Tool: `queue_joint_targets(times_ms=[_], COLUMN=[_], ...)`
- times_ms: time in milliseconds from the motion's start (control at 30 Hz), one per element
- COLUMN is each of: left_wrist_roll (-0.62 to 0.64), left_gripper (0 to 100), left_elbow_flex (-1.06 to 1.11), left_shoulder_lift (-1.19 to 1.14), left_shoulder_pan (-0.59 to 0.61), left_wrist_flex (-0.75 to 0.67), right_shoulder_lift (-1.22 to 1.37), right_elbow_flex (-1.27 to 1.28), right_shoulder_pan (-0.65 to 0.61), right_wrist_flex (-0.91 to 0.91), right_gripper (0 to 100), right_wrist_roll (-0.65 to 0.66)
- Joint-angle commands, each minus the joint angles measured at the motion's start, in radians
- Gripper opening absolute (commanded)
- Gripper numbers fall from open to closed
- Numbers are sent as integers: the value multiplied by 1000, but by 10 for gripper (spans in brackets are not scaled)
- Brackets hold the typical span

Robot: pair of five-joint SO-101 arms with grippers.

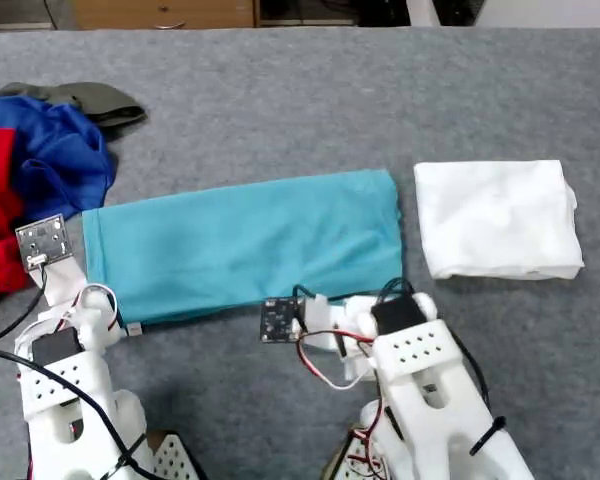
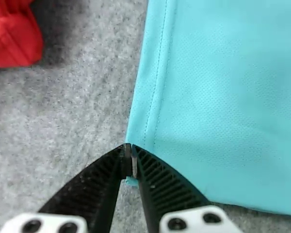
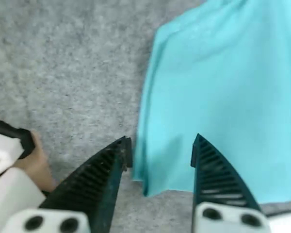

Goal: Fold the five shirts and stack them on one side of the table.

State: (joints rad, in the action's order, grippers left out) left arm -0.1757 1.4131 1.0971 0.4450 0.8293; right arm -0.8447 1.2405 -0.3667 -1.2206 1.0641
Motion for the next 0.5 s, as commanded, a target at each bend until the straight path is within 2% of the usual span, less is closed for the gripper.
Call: queue_joint_targets(times_ms=[0,467], left_wrist_roll=[0,0], left_gripper=[21,21], left_elbow_flex=[-3,-2], left_shoulder_lift=[8,7], left_shoulder_pan=[8,6], left_wrist_flex=[-14,-17], right_shoulder_lift=[4,4], right_elbow_flex=[-68,88], right_shoulder_pan=[-13,-84], right_wrist_flex=[-6,81], right_gripper=[206,207], right_wrist_roll=[9,-55])
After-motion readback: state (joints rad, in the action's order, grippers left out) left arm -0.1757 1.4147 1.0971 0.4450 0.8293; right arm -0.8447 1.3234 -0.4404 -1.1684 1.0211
